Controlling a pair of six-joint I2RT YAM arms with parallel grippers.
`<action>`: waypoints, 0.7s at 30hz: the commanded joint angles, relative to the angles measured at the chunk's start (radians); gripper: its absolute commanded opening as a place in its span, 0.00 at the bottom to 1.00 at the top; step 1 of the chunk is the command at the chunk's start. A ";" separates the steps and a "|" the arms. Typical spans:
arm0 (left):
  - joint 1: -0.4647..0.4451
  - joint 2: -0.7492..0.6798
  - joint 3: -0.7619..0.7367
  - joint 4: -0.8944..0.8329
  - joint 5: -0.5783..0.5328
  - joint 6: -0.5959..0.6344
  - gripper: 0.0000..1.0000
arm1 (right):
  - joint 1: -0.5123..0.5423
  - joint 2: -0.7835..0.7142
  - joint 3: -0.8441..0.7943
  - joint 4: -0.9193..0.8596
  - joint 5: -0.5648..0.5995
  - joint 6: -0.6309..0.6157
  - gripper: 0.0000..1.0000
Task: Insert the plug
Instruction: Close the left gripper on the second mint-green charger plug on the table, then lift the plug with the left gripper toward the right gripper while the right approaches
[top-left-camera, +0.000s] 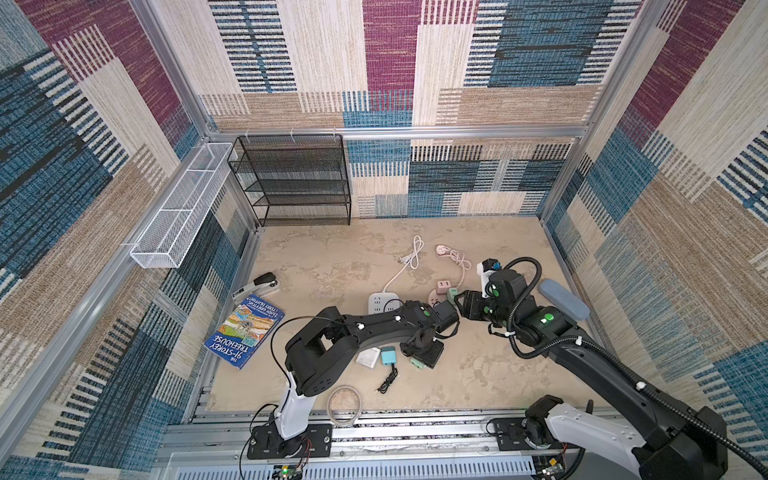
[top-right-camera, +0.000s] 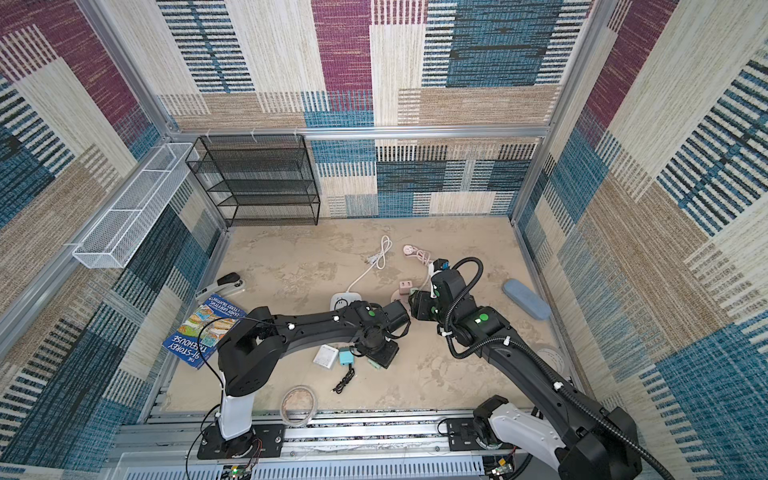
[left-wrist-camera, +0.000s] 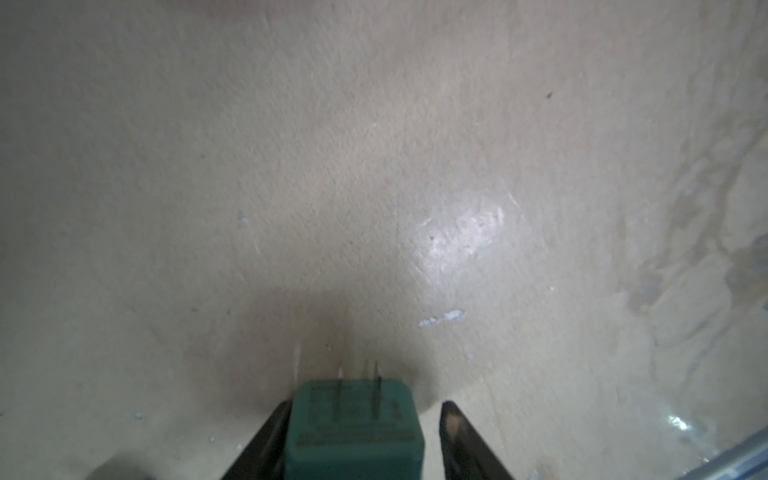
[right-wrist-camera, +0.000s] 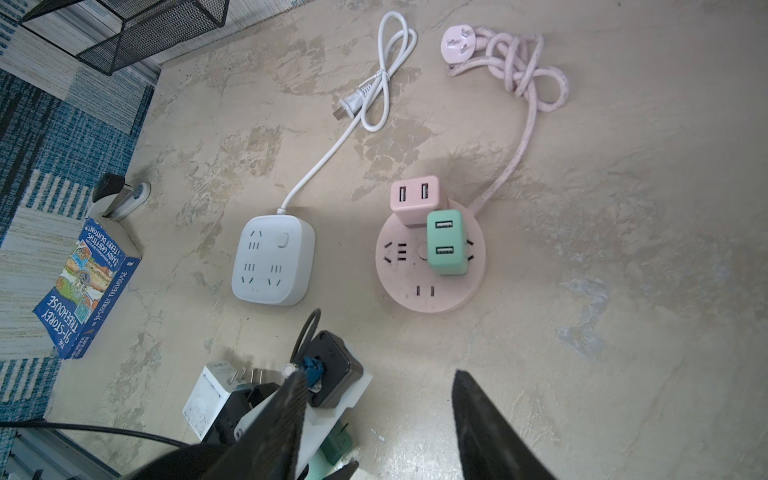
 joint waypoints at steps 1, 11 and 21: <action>0.002 0.005 0.008 -0.010 -0.006 -0.013 0.55 | 0.001 -0.012 -0.010 0.038 -0.003 0.002 0.58; 0.003 0.010 0.016 -0.011 -0.017 -0.009 0.41 | 0.000 -0.023 -0.019 0.040 -0.005 0.006 0.58; 0.089 -0.127 0.045 -0.044 -0.060 -0.036 0.00 | 0.000 -0.043 -0.016 0.051 -0.012 -0.010 0.58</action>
